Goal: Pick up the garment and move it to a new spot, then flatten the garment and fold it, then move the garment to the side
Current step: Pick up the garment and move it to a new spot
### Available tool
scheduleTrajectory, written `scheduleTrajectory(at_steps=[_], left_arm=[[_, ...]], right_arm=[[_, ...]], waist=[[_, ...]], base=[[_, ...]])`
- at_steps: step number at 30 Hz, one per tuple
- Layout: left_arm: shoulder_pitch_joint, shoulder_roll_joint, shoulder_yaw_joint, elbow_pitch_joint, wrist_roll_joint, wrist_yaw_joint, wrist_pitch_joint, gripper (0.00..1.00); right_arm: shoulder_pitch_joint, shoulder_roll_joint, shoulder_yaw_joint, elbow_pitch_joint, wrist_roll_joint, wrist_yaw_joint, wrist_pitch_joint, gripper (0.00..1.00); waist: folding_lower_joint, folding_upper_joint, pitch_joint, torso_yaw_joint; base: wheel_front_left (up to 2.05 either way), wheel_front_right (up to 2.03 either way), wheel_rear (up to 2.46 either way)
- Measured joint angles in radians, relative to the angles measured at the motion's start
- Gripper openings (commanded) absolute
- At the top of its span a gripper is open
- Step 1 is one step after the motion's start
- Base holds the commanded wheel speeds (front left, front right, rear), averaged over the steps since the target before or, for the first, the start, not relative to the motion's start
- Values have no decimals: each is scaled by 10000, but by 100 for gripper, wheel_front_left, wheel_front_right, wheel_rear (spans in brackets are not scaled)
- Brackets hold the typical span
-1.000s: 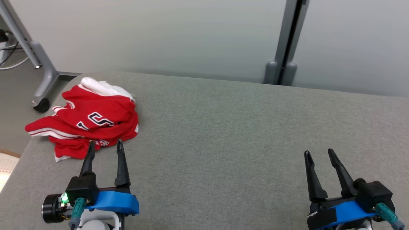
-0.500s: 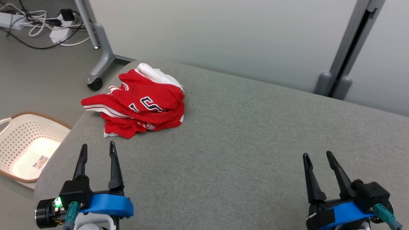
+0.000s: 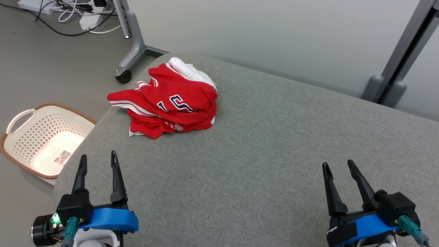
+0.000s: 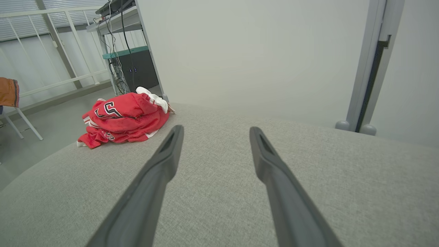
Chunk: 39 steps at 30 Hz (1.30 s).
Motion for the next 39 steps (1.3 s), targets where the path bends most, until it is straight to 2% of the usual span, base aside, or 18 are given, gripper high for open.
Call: scheduleTrajectory(at_steps=[6,9,19,24,25,28,39], left_arm=[[-342,69,267,-8,-251,-31,0,100],[-1174,224,583,4,-439,-105,0,100],[-4520,1329,1191,1068,-943,-539,234,100],[-5797,1755,1258,1921,-1101,-777,654,100],[-6294,1958,1264,2491,-1168,-865,970,100],[-6673,2079,1179,3407,-1250,-986,1735,100],[-7039,1975,790,5892,-1881,-1524,4088,100]], right_arm=[[-151,0,27,-153,-117,2,104,100],[-365,-2,-4,-516,-330,2,263,100],[-922,-8,-278,-1866,-936,10,865,100],[-1059,-12,-385,-2406,-1089,10,1047,100],[-1163,-12,-408,-2644,-1129,12,1095,100],[-1179,-12,-424,-2867,-1131,12,1133,100],[-1341,-12,-575,-3243,-1235,12,1275,100]], waist=[[0,0,280,-413],[1,0,650,-878],[2,0,2338,-2407],[3,0,3043,-2871],[3,0,3308,-3028],[3,0,3578,-3193],[2,0,3944,-3115]], base=[[0,0,0],[0,0,0],[0,0,0],[0,0,0],[0,0,0],[0,0,0],[0,0,0]])
